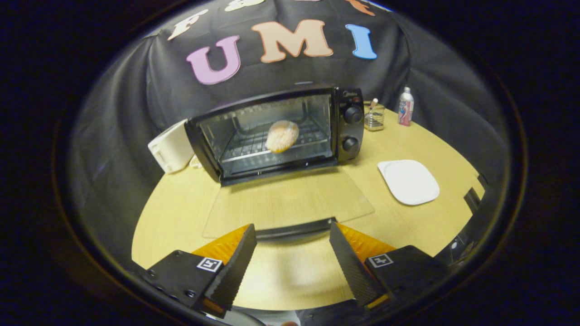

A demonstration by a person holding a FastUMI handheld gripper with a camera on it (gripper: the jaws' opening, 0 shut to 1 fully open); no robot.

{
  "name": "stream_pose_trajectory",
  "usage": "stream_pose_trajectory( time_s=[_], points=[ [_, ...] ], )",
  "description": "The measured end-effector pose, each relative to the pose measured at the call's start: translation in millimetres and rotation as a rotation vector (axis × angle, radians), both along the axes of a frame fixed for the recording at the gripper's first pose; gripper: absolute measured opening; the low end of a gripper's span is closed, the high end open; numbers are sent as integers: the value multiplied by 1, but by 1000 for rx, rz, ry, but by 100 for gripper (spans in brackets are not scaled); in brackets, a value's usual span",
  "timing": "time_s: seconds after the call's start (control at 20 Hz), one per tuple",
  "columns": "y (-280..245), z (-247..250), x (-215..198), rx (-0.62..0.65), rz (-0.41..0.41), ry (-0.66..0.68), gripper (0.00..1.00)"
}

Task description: Open the toaster oven, put the food inside, and close the toaster oven door.

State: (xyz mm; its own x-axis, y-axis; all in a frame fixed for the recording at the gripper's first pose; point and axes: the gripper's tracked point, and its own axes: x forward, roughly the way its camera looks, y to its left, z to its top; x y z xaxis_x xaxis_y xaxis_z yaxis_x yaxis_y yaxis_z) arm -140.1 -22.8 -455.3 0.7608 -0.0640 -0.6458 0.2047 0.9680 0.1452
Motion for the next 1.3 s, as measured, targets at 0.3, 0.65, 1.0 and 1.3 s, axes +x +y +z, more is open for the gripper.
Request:
stream_pose_trajectory(
  time_s=[0.3, 0.65, 1.0, 1.3],
  points=[
    [3, -41, -7, -37, 36, 93, 100],
    [5, -58, 3, -39, 57, 130, 100],
    [7, -31, 11, -61, 73, 68, 100],
    [7, -23, 14, -61, 89, 57, 100]
  ],
)
